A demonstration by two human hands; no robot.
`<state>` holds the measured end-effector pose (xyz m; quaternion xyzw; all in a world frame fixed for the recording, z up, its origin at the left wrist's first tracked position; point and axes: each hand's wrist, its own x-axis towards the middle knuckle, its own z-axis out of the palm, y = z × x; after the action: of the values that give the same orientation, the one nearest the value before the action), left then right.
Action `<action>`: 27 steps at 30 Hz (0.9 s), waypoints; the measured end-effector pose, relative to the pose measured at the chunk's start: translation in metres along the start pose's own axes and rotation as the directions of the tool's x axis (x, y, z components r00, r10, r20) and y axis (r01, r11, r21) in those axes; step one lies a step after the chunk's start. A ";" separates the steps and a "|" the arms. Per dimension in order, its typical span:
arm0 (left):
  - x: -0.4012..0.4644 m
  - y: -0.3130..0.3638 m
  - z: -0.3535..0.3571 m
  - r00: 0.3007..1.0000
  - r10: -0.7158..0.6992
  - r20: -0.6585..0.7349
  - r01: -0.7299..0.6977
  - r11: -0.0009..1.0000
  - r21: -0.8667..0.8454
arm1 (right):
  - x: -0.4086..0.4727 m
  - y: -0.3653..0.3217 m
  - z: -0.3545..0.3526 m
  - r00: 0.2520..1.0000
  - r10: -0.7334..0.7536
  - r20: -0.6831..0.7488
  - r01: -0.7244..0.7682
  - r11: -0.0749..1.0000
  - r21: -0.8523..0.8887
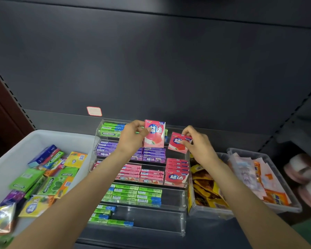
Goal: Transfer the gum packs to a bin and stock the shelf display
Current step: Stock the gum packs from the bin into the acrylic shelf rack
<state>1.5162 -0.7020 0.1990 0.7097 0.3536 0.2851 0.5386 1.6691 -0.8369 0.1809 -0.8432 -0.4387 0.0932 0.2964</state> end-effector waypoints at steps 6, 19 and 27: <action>0.002 0.001 -0.002 1.000 0.006 0.026 -0.007 1.000 0.017 | -0.001 0.007 0.005 0.998 -0.062 0.006 0.062 0.996 -0.057; 0.003 0.001 0.002 0.999 0.014 0.047 -0.015 1.000 0.010 | 0.005 0.007 0.019 0.985 -0.107 -0.135 0.082 0.980 -0.179; 0.001 -0.001 0.008 0.996 0.021 0.086 -0.019 1.000 -0.018 | 0.003 0.007 0.016 0.979 -0.150 -0.135 0.102 0.946 -0.307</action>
<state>1.5226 -0.7058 0.1963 0.7202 0.3204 0.2625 0.5565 1.6686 -0.8305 0.1641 -0.8532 -0.4762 -0.0600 0.2044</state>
